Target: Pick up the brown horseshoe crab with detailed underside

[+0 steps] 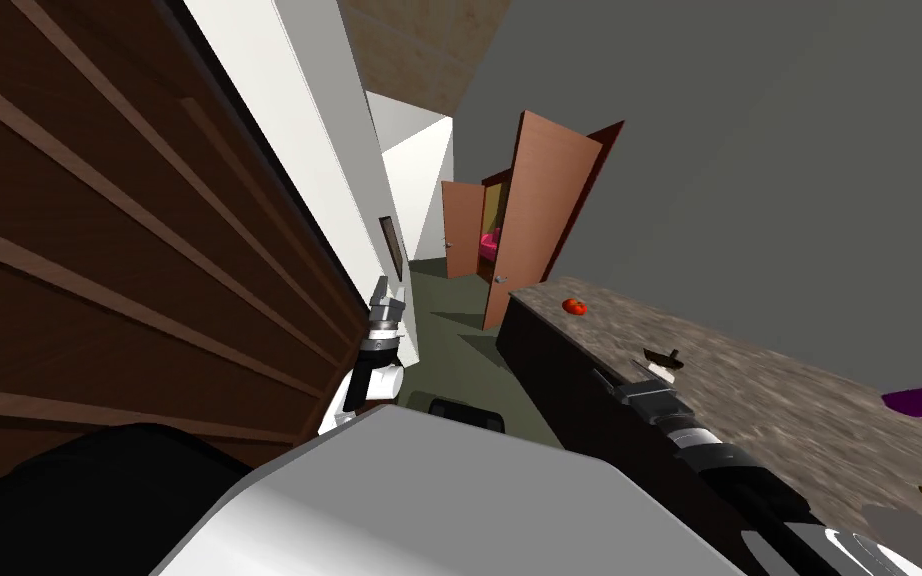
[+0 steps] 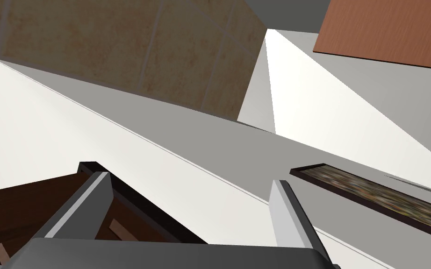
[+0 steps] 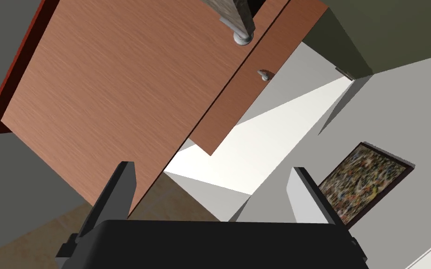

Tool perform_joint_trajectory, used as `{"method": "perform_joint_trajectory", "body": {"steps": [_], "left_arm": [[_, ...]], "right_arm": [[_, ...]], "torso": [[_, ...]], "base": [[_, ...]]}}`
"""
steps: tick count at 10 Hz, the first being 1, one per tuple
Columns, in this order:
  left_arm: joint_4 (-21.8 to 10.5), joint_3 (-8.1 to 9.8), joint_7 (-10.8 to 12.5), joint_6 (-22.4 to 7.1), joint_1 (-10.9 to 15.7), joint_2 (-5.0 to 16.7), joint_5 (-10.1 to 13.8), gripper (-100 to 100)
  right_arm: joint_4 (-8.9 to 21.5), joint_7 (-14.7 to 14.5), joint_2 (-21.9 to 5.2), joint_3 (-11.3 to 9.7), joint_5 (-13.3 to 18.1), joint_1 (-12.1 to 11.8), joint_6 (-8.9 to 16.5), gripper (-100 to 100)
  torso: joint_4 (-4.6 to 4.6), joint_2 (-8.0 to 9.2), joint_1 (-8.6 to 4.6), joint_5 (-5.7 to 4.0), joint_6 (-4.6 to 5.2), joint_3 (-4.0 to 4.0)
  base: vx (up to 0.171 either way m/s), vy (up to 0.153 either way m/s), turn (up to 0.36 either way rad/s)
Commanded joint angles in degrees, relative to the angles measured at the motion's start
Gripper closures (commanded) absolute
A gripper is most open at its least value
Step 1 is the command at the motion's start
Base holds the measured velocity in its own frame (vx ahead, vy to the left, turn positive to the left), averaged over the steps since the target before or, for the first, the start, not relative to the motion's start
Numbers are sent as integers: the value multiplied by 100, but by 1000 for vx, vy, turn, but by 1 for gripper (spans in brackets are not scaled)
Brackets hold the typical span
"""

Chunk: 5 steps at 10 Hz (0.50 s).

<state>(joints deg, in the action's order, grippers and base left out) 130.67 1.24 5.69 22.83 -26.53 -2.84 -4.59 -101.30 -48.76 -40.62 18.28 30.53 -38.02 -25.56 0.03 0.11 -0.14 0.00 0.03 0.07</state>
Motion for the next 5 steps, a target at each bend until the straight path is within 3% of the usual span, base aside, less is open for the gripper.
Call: {"method": "perform_joint_trajectory", "body": {"steps": [1, 2, 3, 5], "left_arm": [[0, 0, 0, 0, 0, 0, 0, 0], [0, 1, 0, 0, -1, 0, 0, 0], [0, 0, 0, 0, 0, 0, 0, 0], [0, 0, 0, 0, 0, 0, 0, 0]], "right_arm": [[219, -137, -57, 66, 111, -18, -40, -100], [393, -338, -198, 198, 344, -103, -36, -100], [500, -338, -198, 198, 344, -103, -36, -100], [1029, -697, -437, 456, 734, -273, -25, -100]], "torso": [[0, 0, 0, 0, 0, 0], [0, 1, -2, -2, 3, 0], [0, -2, -5, -1, 1, -1], [-1, -4, -9, -2, 1, -2]], "base": [[22, -9, 129], [33, -13, 190], [26, -15, 109], [42, -35, 208]]}}
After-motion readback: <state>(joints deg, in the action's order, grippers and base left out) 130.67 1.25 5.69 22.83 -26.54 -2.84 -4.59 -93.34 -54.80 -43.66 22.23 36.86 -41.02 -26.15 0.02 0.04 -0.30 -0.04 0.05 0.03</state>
